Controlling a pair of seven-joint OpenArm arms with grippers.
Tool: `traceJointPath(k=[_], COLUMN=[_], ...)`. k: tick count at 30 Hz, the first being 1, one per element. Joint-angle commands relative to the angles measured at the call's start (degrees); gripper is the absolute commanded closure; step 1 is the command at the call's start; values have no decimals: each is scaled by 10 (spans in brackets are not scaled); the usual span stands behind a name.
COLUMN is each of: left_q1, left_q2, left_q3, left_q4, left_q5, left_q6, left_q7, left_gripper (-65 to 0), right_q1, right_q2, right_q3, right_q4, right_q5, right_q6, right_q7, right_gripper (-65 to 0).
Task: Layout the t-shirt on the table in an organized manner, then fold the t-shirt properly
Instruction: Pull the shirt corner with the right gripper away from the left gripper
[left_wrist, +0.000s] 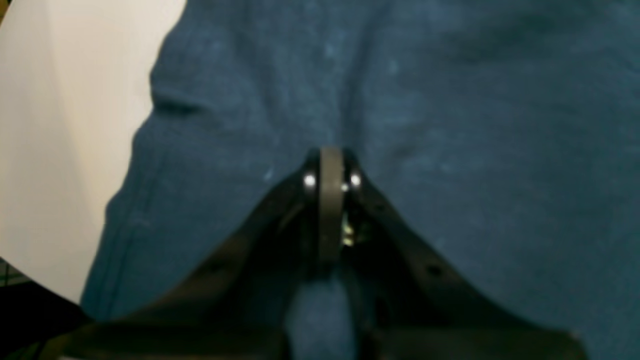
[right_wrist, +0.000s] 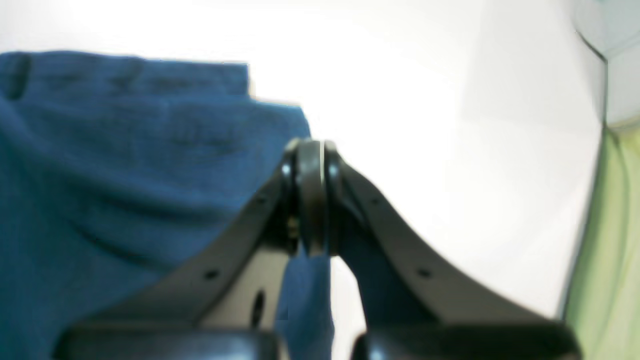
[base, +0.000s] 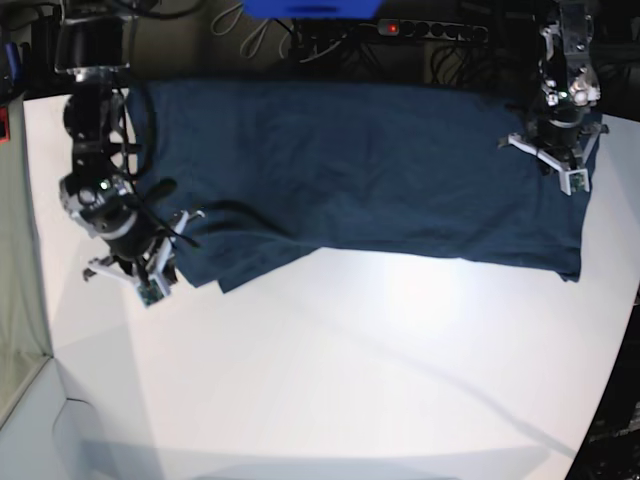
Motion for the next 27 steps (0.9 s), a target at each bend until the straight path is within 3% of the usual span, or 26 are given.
traceJointPath(k=[1, 9, 13, 17, 27], left_q1=[3, 0, 0, 1, -1], left_q2=[-4, -4, -7, -7, -7], left_q3=[-1, -1, -1, -1, -1], left_q4=[5, 5, 5, 5, 1], left_q5=[-3, 1, 1, 1, 2], left_q6=[-2, -2, -2, -2, -2], left_q7=[15, 15, 15, 15, 15], left_gripper=[0, 0, 0, 0, 0], right_q1=[33, 144, 192, 208, 214], right_q2=[4, 1, -22, -24, -20], right_q3=[-10, -171, -190, -190, -191], right_q4=[2, -133, -236, -271, -295], right_q5=[6, 6, 5, 5, 5], right_q6=[-3, -3, -3, -3, -4], right_q7=[-1, -21, -17, 12, 23], right_gripper=[-27, -244, -323, -336, -336])
